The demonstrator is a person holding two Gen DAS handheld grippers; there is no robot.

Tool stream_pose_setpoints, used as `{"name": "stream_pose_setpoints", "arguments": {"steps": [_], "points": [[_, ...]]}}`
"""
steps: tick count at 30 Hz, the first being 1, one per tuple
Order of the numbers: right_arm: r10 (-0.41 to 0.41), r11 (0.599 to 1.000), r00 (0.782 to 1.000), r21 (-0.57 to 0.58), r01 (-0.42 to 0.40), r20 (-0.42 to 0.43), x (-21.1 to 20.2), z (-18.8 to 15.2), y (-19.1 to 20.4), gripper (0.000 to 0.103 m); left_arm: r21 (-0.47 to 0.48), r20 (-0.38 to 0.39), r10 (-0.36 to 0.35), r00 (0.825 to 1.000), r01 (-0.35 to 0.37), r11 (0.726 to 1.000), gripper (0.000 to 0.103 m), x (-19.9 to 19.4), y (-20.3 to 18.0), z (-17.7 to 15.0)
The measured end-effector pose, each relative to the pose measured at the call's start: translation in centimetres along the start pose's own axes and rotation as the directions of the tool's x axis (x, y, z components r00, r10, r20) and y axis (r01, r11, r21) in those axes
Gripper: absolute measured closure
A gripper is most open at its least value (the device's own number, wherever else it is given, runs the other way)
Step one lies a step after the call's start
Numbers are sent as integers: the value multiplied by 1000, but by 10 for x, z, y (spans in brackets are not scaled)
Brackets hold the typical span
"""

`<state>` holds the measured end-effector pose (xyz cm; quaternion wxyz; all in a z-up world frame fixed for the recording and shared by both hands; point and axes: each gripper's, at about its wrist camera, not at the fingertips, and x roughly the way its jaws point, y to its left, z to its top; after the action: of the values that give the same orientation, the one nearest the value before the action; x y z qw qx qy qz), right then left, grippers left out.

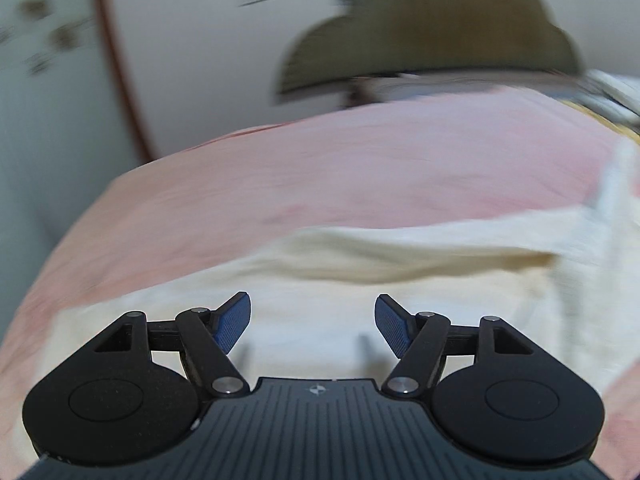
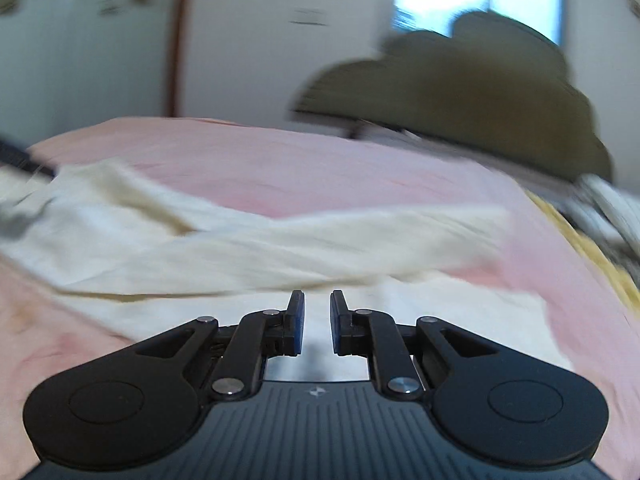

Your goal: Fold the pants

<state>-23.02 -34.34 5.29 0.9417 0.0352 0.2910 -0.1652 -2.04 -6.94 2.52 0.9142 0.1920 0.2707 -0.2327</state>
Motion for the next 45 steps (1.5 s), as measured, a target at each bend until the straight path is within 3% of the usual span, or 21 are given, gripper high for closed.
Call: {"name": "stream_pose_setpoints", "arguments": {"steps": [2, 4, 7, 10, 11, 13, 17, 22, 24, 30, 33, 36, 38, 41, 43, 45], "points": [[-68, 994, 995, 84, 74, -73, 6, -11, -26, 69, 58, 17, -56, 998, 55, 997, 30, 4, -23, 1], [-102, 981, 985, 149, 122, -136, 11, -24, -44, 66, 103, 31, -98, 995, 94, 990, 30, 9, -41, -1], [17, 932, 1000, 362, -16, 1, 0, -22, -63, 66, 113, 15, -131, 991, 129, 985, 30, 22, -57, -9], [169, 817, 977, 537, -212, 128, 15, -11, -79, 57, 83, -5, -149, 989, 149, 985, 30, 35, -60, -14], [218, 770, 964, 580, -266, 153, 26, -8, -83, 45, 75, -9, -142, 990, 143, 987, 30, 38, -59, -17], [285, 674, 941, 659, -334, 185, 52, -5, -90, 39, 63, -18, -129, 992, 130, 990, 29, 42, -62, -20], [284, 595, 953, 761, -260, 103, 95, -1, -94, 39, 38, 12, -122, 992, 122, 992, 24, 41, -58, -24], [283, 429, 935, 844, -322, 213, 113, -11, -109, 39, 61, 65, -89, 994, 85, 995, 21, 38, -66, -32], [249, 384, 935, 860, -336, 253, 113, -15, -115, 39, 47, 60, -98, 993, 95, 994, 20, 39, -64, -31], [155, 388, 932, 847, -363, 328, 109, -5, -135, 39, -5, 39, -115, 993, 116, 993, 13, 44, -56, -31], [115, 389, 918, 833, -394, 380, 113, -1, -146, 39, -27, 29, -121, 992, 122, 992, 11, 46, -52, -29], [109, 365, 911, 837, -409, 398, 125, -2, -159, 39, -36, 26, -125, 992, 126, 991, 10, 47, -51, -29], [103, 339, 938, 875, -345, 330, 144, -4, -165, 39, -36, 26, -124, 992, 125, 991, 10, 48, -51, -29], [95, 294, 953, 907, -303, 288, 152, -14, -166, 39, -38, 25, -125, 992, 126, 991, 9, 48, -51, -29], [73, 301, 955, 907, -295, 287, 143, -19, -163, 39, -39, 25, -126, 992, 127, 991, 9, 48, -51, -29], [55, 319, 965, 912, -259, 255, 131, -23, -159, 32, -39, 24, -126, 992, 126, 991, 9, 48, -52, -29]]}}
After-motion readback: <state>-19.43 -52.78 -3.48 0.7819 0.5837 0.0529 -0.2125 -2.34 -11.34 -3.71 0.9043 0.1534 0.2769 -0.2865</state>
